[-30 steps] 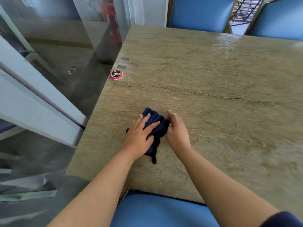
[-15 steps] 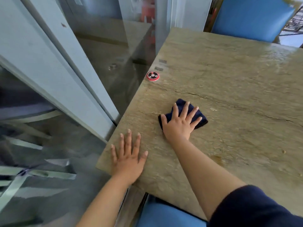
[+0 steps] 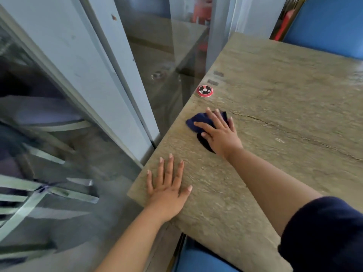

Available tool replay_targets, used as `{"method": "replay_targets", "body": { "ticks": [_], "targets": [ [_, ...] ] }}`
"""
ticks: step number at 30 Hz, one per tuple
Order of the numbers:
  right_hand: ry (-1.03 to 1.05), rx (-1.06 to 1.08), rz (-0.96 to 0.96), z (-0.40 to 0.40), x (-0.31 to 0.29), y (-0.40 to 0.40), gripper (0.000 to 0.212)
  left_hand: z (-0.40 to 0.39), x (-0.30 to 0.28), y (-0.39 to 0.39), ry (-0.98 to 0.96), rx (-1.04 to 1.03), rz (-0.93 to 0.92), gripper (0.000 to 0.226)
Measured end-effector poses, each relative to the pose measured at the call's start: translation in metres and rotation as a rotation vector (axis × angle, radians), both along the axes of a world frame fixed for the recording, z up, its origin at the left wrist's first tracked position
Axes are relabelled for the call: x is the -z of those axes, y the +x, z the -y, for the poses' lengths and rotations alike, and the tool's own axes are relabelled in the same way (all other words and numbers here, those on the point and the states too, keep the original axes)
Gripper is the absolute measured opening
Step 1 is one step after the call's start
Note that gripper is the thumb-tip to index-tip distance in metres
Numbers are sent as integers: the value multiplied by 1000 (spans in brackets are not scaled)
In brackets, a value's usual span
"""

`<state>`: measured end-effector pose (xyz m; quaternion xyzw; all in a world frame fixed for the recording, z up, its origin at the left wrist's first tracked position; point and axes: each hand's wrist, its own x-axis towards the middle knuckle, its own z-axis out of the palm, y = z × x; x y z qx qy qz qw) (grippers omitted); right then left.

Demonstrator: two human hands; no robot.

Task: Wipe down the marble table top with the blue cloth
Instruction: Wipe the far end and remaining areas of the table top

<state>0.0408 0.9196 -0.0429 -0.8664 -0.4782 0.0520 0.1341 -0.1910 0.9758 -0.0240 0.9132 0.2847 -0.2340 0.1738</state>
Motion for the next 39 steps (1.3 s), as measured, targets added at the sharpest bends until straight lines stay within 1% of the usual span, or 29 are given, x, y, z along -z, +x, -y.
{"method": "replay_targets", "body": {
  "ticks": [1, 2, 3, 4, 6, 8, 10, 11, 12, 13, 15, 16, 17, 18, 19, 22, 24, 25, 27, 28, 29, 32, 33, 34, 35, 37, 38, 39],
  "targets": [
    [0, 193, -11, -2, 0, 0, 41, 0, 1, 0, -4, 1, 4, 71],
    [-6, 324, -52, -10, -1, -2, 41, 0, 1, -1, -2, 3, 7, 71],
    [-14, 376, -90, -21, -1, -9, 42, -1, 2, -1, 2, 7, 9, 71],
    [-19, 360, -101, -31, -1, -18, 44, -1, 3, -1, 6, 10, 12, 70],
    [6, 202, -73, -45, -1, -38, 46, -2, 6, -1, 21, 7, 22, 71],
    [22, -46, -49, -43, 1, -56, 47, -2, 8, -3, 37, 3, 55, 73],
    [21, -284, -46, -23, 5, -59, 46, -2, 13, -13, 18, -17, 187, 75],
    [23, -346, -41, -12, 5, -56, 46, -2, 15, -20, 1, -50, 288, 76],
    [24, -345, -43, -3, 6, -50, 46, -1, 17, -29, -1, -89, 377, 76],
    [29, -272, -53, 3, 7, -46, 46, -1, 19, -40, 26, -128, 434, 77],
    [37, 0, -68, 4, 8, -48, 47, 2, 22, -61, 100, -216, 480, 79],
    [33, 118, -69, -2, 6, -57, 48, 4, 21, -68, 101, -261, 493, 80],
    [31, 188, -74, -10, 5, -70, 49, 4, 21, -73, 76, -294, 520, 79],
    [33, 201, -89, -17, 3, -86, 50, 4, 20, -74, 31, -317, 566, 78],
    [30, 152, -107, -21, 2, -103, 51, 4, 20, -73, -19, -344, 626, 76],
    [5, -177, -68, -9, 1, -155, 53, 1, 16, -71, -140, -480, 803, 70],
    [10, -394, -32, 18, 1, -176, 52, 1, 12, -73, -179, -544, 848, 70],
    [-1, -500, -45, 33, 1, -177, 50, 1, 12, -74, -186, -559, 846, 71],
    [-34, -680, -41, 57, 0, -160, 48, 0, 12, -75, -171, -540, 824, 70],
    [-47, -701, -20, 64, 0, -147, 48, 0, 14, -74, -146, -503, 808, 69],
    [-46, -640, -6, 67, 0, -135, 49, 0, 15, -73, -120, -465, 787, 69],
    [-38, -198, -31, 61, 0, -127, 58, 2, 15, -64, -73, -413, 744, 71],
    [-46, -112, -34, 59, 0, -135, 61, 4, 14, -60, -73, -415, 743, 71],
    [-51, -107, -38, 60, 0, -147, 62, 5, 12, -56, -74, -405, 745, 71],
    [-55, -173, -42, 67, -2, -157, 60, 7, 9, -50, -69, -374, 747, 70],
    [-72, -367, -26, 91, -2, -168, 55, 10, 4, -37, -52, -262, 747, 67],
    [-80, -418, -15, 105, -2, -166, 53, 12, 3, -28, -55, -190, 737, 65],
    [-83, -422, -6, 118, -1, -158, 52, 14, 3, -19, -70, -115, 721, 65]
  ]
}}
